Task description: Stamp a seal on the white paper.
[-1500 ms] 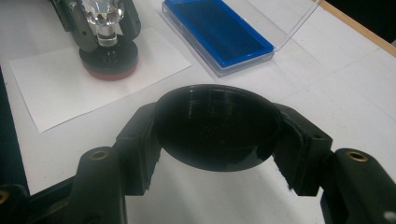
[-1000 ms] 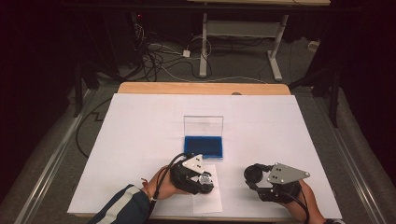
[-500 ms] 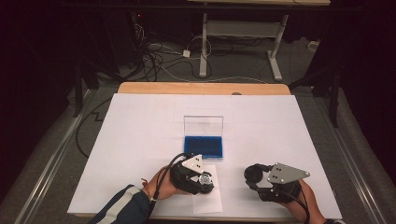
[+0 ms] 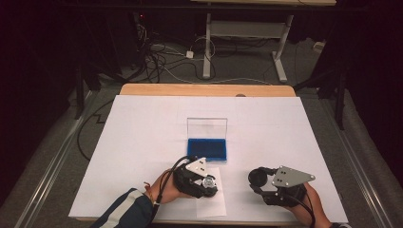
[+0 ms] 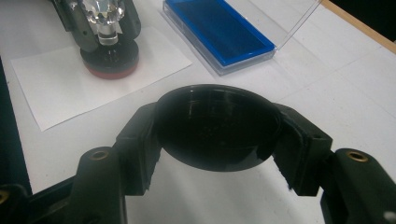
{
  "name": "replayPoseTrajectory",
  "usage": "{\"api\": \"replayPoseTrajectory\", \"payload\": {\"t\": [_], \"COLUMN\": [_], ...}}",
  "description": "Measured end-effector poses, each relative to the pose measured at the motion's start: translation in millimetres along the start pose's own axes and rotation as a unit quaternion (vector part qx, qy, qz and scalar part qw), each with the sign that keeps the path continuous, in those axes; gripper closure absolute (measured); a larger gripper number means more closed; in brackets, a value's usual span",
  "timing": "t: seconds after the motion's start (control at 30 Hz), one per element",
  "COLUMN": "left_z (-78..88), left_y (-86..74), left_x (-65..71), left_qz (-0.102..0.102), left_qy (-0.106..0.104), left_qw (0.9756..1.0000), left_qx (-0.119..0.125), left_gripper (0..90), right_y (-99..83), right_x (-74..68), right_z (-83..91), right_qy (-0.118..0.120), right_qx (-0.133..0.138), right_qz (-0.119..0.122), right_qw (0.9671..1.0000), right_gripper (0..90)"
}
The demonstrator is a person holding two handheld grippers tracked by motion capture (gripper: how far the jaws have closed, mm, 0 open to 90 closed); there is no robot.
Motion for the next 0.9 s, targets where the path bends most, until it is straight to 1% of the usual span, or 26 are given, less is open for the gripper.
{"api": "replayPoseTrajectory", "payload": {"t": [0.3,0.6,0.67,0.7,0.77,0.83,0.9], "left_z": [-0.1,1.3,2.4,3.8,7.0,11.5,15.3], "left_y": [-0.4,2.8,3.4,3.7,4.6,6.4,8.2], "left_x": [0.2,0.2,0.1,-0.2,-1.0,-0.5,0.3], "left_qz": [0.000,0.002,0.000,0.002,0.004,0.003,0.002], "left_qy": [0.002,-0.001,0.003,0.000,0.001,0.005,0.005], "left_qw": [1.0000,1.0000,0.9999,1.0000,1.0000,0.9999,0.9998], "left_qx": [0.001,-0.008,-0.011,-0.007,0.003,0.012,0.019], "left_gripper": [54.0,54.0,54.0,54.0,54.0,54.0,54.0], "right_y": [0.6,0.6,1.0,1.1,1.3,1.1,1.0], "right_x": [-1.2,-0.8,-1.7,-1.9,-1.9,-1.9,-1.6], "right_z": [-1.0,-0.5,-0.3,-0.5,-0.5,0.0,0.3], "right_qy": [0.002,0.002,0.002,0.002,0.001,0.000,0.000], "right_qx": [-0.002,-0.002,-0.002,-0.003,-0.003,-0.003,-0.002], "right_qz": [0.002,0.003,0.005,0.006,0.009,0.006,0.008], "right_qw": [1.0000,1.0000,1.0000,1.0000,1.0000,1.0000,1.0000], "right_gripper": [38.2,38.1,38.1,38.1,38.1,38.1,38.2]}}
Point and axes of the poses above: each handheld gripper's, and its own axes: z roughly backward along the jaws, y roughly out of its top, x roughly to its right, the point moved 3 cm from there along -z, roughly forward along the jaws, and after that the axes turned 3 degrees about -y, right-handed, at the moved point
